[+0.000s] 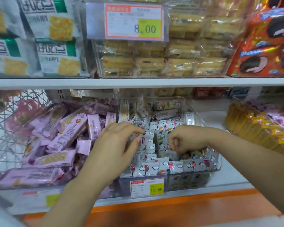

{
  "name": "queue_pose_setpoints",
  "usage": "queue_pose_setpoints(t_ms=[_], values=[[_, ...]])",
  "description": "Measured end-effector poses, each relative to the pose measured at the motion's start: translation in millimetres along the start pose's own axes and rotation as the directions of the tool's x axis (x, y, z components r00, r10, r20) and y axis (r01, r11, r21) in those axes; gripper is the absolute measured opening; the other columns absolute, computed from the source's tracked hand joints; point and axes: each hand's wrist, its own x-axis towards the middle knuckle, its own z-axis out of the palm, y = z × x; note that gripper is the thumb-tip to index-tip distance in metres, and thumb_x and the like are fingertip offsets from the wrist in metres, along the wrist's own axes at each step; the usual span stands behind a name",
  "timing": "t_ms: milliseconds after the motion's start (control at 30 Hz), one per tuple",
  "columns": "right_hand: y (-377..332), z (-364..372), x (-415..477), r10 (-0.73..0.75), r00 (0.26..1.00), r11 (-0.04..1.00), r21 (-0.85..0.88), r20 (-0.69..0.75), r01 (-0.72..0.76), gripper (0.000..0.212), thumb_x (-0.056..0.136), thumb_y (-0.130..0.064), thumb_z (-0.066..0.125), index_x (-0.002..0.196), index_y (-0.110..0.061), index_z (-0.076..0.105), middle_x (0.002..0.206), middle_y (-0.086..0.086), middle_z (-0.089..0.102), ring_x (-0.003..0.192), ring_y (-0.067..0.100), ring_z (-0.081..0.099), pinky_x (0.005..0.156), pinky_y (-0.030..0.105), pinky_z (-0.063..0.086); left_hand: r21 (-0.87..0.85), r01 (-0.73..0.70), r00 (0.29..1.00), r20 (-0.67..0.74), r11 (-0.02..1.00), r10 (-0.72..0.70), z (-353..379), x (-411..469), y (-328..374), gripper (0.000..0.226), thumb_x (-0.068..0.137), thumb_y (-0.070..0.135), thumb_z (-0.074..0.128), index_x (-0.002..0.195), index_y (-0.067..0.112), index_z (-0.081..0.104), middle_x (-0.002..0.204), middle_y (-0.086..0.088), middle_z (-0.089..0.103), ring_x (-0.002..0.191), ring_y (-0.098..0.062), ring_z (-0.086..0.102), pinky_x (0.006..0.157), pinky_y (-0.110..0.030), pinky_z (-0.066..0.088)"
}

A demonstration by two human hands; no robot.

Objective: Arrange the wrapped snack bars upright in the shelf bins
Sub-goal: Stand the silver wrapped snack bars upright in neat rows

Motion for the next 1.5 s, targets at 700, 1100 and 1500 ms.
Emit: queue_pose_setpoints(t_ms=[700,1100,1500], values=[[-19,1,-102,0.334,0.808,-0.030,0.852,-0.485,0.523,0.011,0.090,0.001,0.049,0.096,-0.002,0.058,0.085,0.009,0.070,0.076,0.017,0.069,0.065,0.026,0.058,-0.149,0.039,0.998,0.056,0.988,-0.031,-1,14,60,0.042,0.085,0.053,0.048,0.126,0.053,0.039,0.121,0.038,0.042,0.112,0.019,0.037,0.093,-0.002,0.028],[-7,-14,-61,0.170,0.867,0.797,0.582,-0.468,0.158,0.011,0.085,-0.021,0.067,0.096,-0.023,0.068,0.092,-0.008,0.070,0.087,0.006,0.067,0.083,0.021,0.052,-0.438,0.186,0.941,-0.179,0.880,-0.288,-18,22,38,0.040,0.072,0.049,0.065,0.111,0.047,0.053,0.099,0.029,0.061,0.081,0.000,0.056,0.074,-0.021,0.045],[-1,8,26,0.111,0.993,0.966,-0.231,-0.036,-0.116,0.049,0.067,-0.041,0.079,0.100,-0.007,0.067,0.095,0.012,0.069,0.087,0.028,0.066,0.073,0.036,0.055,-0.126,0.255,0.962,-0.067,0.959,-0.265,-9,19,28,0.032,0.078,0.044,0.067,0.097,0.057,0.044,0.094,-0.002,0.069,0.079,-0.022,0.061,0.070,-0.033,0.050]])
